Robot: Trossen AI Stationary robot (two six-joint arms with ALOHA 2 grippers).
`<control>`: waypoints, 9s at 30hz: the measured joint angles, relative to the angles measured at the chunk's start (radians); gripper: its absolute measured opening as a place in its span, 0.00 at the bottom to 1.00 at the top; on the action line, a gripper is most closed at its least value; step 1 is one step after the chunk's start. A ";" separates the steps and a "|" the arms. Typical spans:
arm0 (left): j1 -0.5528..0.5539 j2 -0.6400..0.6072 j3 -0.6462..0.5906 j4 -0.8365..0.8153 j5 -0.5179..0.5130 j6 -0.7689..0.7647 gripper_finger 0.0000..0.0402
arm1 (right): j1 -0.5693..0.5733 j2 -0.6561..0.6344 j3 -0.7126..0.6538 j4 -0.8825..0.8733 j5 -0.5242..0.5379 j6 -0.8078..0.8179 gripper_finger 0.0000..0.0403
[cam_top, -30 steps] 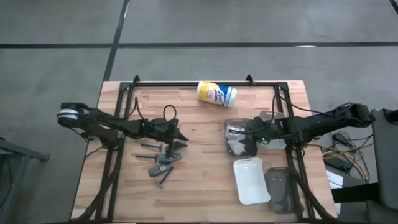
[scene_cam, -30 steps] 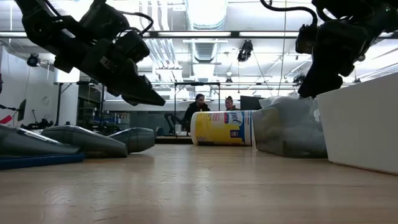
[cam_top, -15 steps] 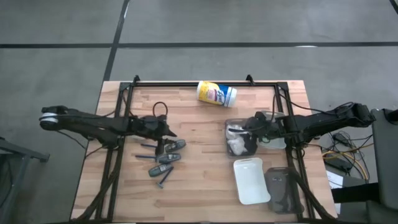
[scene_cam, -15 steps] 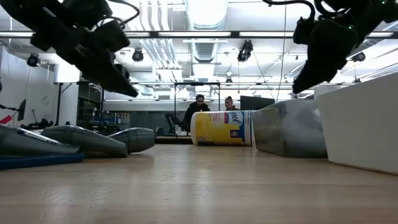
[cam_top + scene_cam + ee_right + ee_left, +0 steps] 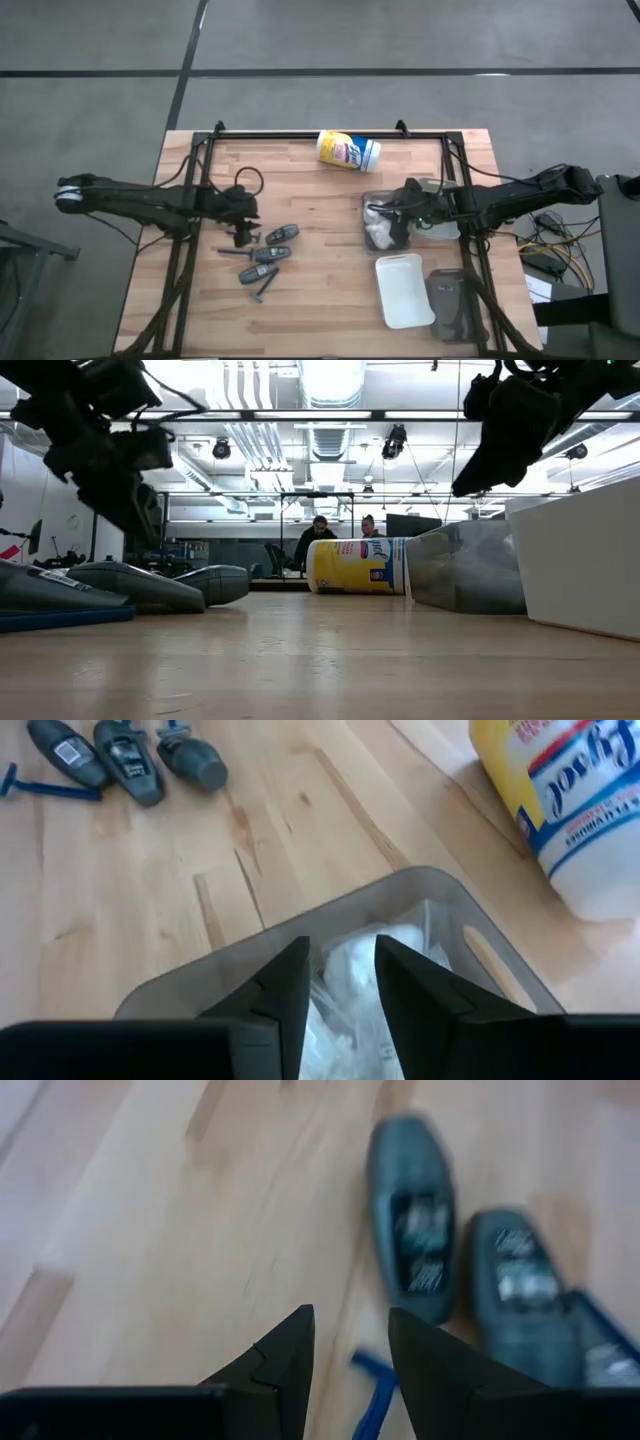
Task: Pick & Place Travel size toiletries
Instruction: Put the cotton pack into the top black bin
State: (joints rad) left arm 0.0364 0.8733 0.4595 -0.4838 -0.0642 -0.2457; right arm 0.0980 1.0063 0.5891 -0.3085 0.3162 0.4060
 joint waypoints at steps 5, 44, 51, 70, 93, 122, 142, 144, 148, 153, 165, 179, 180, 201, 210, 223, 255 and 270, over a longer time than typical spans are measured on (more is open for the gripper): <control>0.000 -0.001 0.023 -0.112 -0.066 0.007 0.34 | 0.000 0.046 -0.002 0.072 -0.001 -0.062 0.22; 0.008 0.433 0.328 -0.600 -0.252 0.508 0.34 | 0.000 0.173 0.029 0.161 -0.006 -0.130 0.18; 0.008 0.460 0.328 -0.604 -0.253 0.502 0.34 | 0.000 0.173 0.029 0.161 -0.005 -0.130 0.24; 0.008 0.431 0.266 -0.644 -0.251 0.431 0.34 | 0.000 0.173 0.028 0.163 -0.003 -0.095 0.37; 0.009 0.432 0.185 -0.519 -0.206 0.567 0.34 | 0.000 0.173 0.028 0.165 -0.002 -0.092 0.49; 0.010 0.432 0.163 -0.364 -0.170 0.633 0.01 | 0.000 0.173 0.028 0.165 -0.002 -0.092 0.36; 0.009 0.432 0.390 -0.041 -0.199 0.594 0.01 | 0.000 0.173 0.028 0.165 -0.002 -0.068 0.19; 0.007 0.432 0.389 0.035 -0.199 0.582 0.02 | 0.000 0.173 0.028 0.165 -0.002 -0.068 0.17; 0.001 0.432 0.387 0.156 -0.199 0.577 0.01 | 0.000 0.173 0.028 0.165 -0.002 -0.067 0.14; -0.005 0.432 0.387 0.284 -0.197 0.561 0.01 | 0.000 0.173 0.028 0.165 -0.002 -0.067 0.11; -0.008 0.432 0.356 0.491 -0.151 0.490 0.01 | 0.000 0.173 0.028 0.165 -0.002 -0.067 0.13; -0.014 0.432 0.224 0.964 -0.082 0.419 0.02 | 0.000 0.173 0.026 0.251 -0.002 -0.080 0.25; -0.014 0.432 0.218 0.976 -0.083 0.413 0.02 | 0.000 0.173 0.026 0.271 -0.002 -0.091 0.26; -0.021 0.432 0.174 1.060 -0.120 0.349 0.02 | -0.001 0.496 0.096 0.866 -0.002 -0.201 0.53; -0.031 0.460 0.174 1.064 -0.120 0.342 0.01 | -0.001 0.655 0.248 0.859 0.002 -0.289 0.60; -0.032 0.474 0.174 1.056 -0.119 0.349 0.02 | 0.001 0.649 0.283 0.779 0.184 -0.278 0.38; -0.038 0.467 0.174 0.953 -0.105 0.339 0.25 | 0.001 0.293 0.284 0.141 0.179 -0.166 0.08; -0.040 0.466 0.174 0.873 -0.104 0.268 0.25 | 0.063 0.064 0.207 -0.137 0.179 0.062 0.08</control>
State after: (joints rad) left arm -0.0031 1.3392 0.6335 0.3896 -0.1684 0.0227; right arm 0.1614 1.0707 0.7958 -0.4456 0.4953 0.4679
